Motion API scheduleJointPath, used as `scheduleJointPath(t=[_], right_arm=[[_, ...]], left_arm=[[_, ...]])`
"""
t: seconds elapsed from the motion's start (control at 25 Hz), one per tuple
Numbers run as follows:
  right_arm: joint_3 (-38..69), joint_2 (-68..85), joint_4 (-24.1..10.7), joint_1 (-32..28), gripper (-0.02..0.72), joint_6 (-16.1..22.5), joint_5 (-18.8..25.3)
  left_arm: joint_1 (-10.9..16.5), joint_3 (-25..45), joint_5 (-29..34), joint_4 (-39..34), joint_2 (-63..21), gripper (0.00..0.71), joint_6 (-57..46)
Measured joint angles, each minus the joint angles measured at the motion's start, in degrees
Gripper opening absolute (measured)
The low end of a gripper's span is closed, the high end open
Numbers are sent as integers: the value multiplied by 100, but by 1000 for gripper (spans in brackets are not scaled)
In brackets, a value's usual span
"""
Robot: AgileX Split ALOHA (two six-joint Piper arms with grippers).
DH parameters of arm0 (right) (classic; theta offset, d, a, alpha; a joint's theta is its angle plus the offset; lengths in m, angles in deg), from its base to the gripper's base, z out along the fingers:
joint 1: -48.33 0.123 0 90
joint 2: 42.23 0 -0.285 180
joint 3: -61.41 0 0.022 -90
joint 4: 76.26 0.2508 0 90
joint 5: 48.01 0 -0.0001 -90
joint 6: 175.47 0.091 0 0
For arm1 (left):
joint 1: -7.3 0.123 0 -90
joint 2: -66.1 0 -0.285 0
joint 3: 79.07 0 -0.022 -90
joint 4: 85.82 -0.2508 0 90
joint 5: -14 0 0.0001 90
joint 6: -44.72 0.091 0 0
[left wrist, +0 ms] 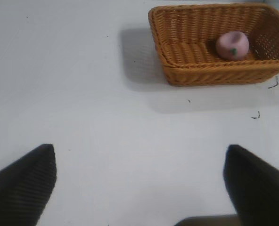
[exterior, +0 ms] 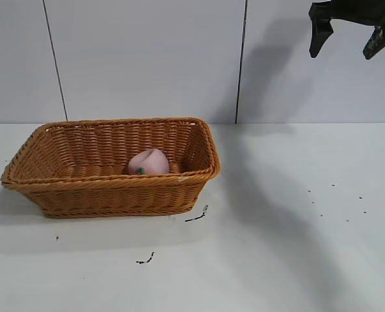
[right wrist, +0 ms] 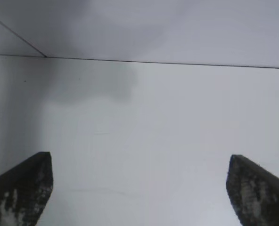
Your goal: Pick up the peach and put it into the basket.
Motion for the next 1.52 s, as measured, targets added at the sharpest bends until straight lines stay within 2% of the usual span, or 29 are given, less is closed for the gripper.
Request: scheduleJointPath(t=[0.2,0.4,1.08,1.32,1.4,1.52], right_arm=[[828,878,52,13,695,0,-6],[2208,2178,68,13,695,0,-5],[8727,8214,177,13,695,0,-20],[10430,10419,177,13,695,0,-386],[10630,11000,177,13,695,0,-511],[10767,11749,233,13,695,89,-936]], left_arm=[[0,0,0,0,0,693,0],[0,0,0,0,0,693,0],[0,0,0,0,0,693,0],[0,0,0,0,0,693,0],[0,0,0,0,0,693,0],[0,0,0,0,0,693,0]])
